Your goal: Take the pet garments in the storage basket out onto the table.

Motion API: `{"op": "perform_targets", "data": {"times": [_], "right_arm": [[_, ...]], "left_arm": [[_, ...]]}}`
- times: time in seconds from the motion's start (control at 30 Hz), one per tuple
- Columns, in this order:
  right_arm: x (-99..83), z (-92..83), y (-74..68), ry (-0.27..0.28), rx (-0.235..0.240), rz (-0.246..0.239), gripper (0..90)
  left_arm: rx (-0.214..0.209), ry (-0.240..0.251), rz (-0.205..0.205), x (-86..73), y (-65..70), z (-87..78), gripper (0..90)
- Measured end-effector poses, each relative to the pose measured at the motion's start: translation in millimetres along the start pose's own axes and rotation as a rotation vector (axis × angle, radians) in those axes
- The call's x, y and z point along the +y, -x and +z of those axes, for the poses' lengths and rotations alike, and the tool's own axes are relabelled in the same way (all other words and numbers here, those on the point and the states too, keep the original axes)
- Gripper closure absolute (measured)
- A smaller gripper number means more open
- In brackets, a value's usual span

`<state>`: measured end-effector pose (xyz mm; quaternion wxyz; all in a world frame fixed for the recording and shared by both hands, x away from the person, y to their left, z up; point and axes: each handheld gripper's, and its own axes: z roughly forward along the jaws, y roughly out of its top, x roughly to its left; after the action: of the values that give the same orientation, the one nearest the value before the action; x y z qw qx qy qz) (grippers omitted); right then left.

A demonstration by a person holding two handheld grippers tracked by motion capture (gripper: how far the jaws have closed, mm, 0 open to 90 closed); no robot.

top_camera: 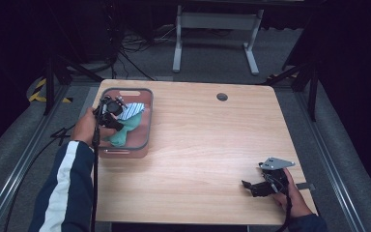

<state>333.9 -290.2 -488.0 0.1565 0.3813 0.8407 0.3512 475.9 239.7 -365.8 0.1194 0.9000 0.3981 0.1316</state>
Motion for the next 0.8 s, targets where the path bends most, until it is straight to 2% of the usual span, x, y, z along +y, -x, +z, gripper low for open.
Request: {"op": "perform_targets", "data": {"times": [0.2, 0.23, 0.4, 0.5, 0.63, 0.8], "right_arm": [[-0.1, -0.1, -0.1, -0.001, 0.0, 0.0, 0.6], [-0.1, -0.1, -0.1, -0.001, 0.0, 0.0, 0.6], [-0.2, -0.1, -0.1, 0.0, 0.0, 0.0, 0.6], [-0.1, -0.1, -0.1, 0.0, 0.0, 0.0, 0.6], [-0.1, -0.1, -0.1, 0.0, 0.0, 0.0, 0.6], [-0.2, -0.1, -0.1, 0.0, 0.0, 0.0, 0.6]], "left_arm": [[0.022, 0.089, 0.027, -5.2, 9.9, -23.1, 74.2], [0.022, 0.089, 0.027, -5.2, 9.9, -23.1, 74.2], [0.042, 0.172, 0.064, -9.7, 18.4, -40.1, 74.3], [0.051, 0.229, 0.07, -13.2, 24.8, -49.0, 74.3], [0.049, 0.259, 0.079, -16.1, 29.2, -56.5, 74.3], [0.052, 0.321, 0.095, -20.1, 37.1, -68.4, 74.3]]}}
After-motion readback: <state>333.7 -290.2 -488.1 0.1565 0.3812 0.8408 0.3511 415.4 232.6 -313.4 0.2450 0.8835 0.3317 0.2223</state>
